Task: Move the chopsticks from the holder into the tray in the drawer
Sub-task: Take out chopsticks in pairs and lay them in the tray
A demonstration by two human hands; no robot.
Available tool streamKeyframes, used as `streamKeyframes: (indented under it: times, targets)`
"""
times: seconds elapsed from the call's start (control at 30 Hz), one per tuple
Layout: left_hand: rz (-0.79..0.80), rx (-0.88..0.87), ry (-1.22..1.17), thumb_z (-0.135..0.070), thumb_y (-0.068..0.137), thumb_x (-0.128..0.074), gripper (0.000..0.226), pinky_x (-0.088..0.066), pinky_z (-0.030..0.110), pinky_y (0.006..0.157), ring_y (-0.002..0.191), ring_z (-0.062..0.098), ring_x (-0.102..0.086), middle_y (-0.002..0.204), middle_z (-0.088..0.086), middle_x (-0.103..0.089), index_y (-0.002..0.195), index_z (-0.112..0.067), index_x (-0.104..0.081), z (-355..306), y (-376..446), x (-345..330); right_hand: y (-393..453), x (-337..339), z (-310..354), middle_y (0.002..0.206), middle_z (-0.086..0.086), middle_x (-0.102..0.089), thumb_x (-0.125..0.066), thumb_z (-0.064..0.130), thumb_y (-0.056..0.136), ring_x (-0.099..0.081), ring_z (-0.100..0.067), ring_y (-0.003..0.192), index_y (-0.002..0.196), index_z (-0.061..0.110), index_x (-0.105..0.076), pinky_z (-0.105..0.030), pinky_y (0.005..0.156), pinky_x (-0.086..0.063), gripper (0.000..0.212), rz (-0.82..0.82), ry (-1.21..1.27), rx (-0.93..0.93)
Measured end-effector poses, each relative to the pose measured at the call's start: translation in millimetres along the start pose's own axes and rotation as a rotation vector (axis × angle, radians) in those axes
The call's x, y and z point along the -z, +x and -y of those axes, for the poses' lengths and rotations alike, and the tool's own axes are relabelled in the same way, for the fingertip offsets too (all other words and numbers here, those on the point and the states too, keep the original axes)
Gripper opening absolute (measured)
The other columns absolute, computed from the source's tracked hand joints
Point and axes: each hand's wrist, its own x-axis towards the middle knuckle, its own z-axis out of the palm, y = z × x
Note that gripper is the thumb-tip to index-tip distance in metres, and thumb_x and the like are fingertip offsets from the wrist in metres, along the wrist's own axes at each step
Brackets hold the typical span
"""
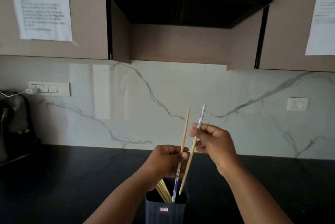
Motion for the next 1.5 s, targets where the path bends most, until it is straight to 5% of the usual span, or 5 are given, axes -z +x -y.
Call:
streamKeyframes:
  times: [0.23,0.4,0.73,1.3,1.5]
  targets:
    - [0.056,0.076,-0.264,-0.011,0.093,-0.057,0.019,-0.059,0.032,0.060,0.083,0.029,-0.073,0.097,0.018,-0.073,0.095,-0.007,-0.075,-13,-3,10,-20,16,27,0.115,0.010,-0.069,-0.075,0.001,0.076,-0.059,-0.012,0.118,0.100,0.027,-0.075,-0.021,0.095,-0.049,0.035,0.290,-0.484,0.843]
    - [0.171,0.063,-0.347,-0.015,0.093,-0.059,0.022,-0.059,0.029,0.057,0.066,0.019,-0.068,0.084,0.015,-0.069,0.104,-0.002,-0.072,-24,-7,16,-29,14,4,0.111,0.000,-0.073,-0.088,0.002,0.061,-0.063,-0.025,0.113,0.094,0.024,-0.077,-0.032,0.075,-0.060,0.040,0.438,-1.077,1.245]
    - [0.244,0.173,-0.221,-0.004,0.094,-0.053,0.025,-0.058,0.028,0.063,0.080,0.022,-0.069,0.102,0.020,-0.069,0.114,0.001,-0.067,-9,-13,20,-33,16,-32,0.139,0.001,-0.050,-0.052,0.022,0.088,-0.044,-0.034,0.131,0.104,0.035,-0.073,-0.042,0.106,-0.038,0.029,0.394,-1.180,1.322]
    - [0.054,0.248,-0.342,-0.004,0.092,-0.055,0.020,-0.057,0.027,0.055,0.066,0.020,-0.068,0.086,0.015,-0.070,0.105,0.003,-0.069,11,-32,22,-49,1,-54,0.142,0.000,-0.048,-0.069,0.008,0.078,-0.045,-0.034,0.131,0.109,0.034,-0.071,-0.042,0.098,-0.044,0.041,0.508,-1.170,1.202]
    - [0.046,0.239,-0.357,-0.008,0.090,-0.060,0.014,-0.061,0.031,0.068,0.082,0.024,-0.072,0.090,0.013,-0.074,0.096,-0.003,-0.071,15,-30,33,-56,-7,-49,0.102,0.014,-0.073,-0.065,0.001,0.087,-0.070,-0.011,0.080,0.115,0.045,-0.063,-0.028,0.066,-0.060,0.052,0.309,-0.410,0.443]
